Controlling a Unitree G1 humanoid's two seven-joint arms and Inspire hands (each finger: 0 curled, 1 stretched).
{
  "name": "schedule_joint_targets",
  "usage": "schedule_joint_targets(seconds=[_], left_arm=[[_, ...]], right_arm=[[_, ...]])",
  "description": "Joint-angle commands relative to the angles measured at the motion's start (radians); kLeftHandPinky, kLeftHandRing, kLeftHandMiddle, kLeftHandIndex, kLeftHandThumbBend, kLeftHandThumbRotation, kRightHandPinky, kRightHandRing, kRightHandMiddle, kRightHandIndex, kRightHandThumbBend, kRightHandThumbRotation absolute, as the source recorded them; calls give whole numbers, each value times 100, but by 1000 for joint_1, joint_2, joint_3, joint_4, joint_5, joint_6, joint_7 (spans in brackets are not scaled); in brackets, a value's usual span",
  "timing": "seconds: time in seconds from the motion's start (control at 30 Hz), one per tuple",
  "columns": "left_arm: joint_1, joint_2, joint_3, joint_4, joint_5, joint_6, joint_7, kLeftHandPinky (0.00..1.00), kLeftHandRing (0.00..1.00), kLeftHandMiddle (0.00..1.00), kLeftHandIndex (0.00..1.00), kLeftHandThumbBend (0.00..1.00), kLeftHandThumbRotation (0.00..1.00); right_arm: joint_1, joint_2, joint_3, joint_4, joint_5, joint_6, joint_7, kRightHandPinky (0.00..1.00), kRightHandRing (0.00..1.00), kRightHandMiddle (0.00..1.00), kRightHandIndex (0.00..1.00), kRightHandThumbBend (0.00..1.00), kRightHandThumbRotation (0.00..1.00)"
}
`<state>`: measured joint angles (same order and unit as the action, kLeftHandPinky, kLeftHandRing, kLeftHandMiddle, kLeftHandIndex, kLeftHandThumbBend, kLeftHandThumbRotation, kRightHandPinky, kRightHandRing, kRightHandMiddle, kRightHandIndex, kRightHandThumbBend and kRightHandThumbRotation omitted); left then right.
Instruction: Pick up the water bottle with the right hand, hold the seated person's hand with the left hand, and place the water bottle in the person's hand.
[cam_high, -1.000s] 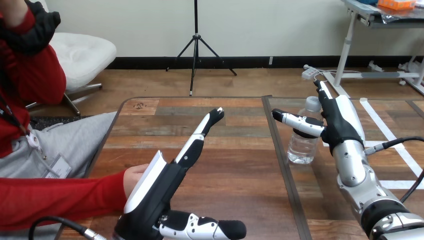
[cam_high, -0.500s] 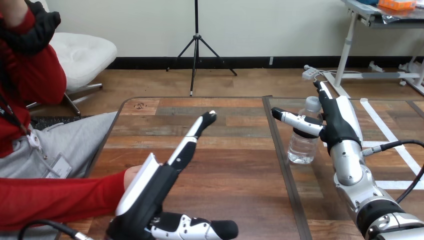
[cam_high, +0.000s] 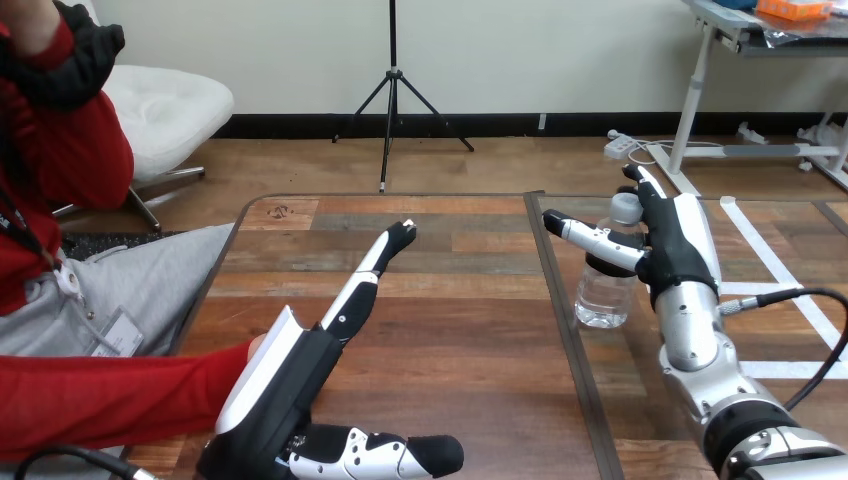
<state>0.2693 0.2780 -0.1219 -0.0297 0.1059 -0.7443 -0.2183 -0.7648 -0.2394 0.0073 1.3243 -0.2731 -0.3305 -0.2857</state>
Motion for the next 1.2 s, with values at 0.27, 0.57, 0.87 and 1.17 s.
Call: schedule_joint_targets(seconds=[0.27,0.57,0.87,1.17], left_arm=[[6,21,36,-92,-28,20,-10,99,100,100,100,100,57],[20,26,49,-91,-41,6,-13,97,100,100,100,100,56],[25,29,56,-92,-40,2,-12,95,100,100,100,100,57],[31,33,59,-98,-61,5,-24,97,100,100,100,100,58]], right_arm=[[35,47,-34,31,23,13,0,72,84,88,92,100,37],[40,62,-62,29,54,1,4,64,76,88,91,100,37],[44,75,-91,28,77,-5,19,79,85,89,91,100,33],[50,82,-85,28,69,-8,6,84,88,88,90,100,28]])
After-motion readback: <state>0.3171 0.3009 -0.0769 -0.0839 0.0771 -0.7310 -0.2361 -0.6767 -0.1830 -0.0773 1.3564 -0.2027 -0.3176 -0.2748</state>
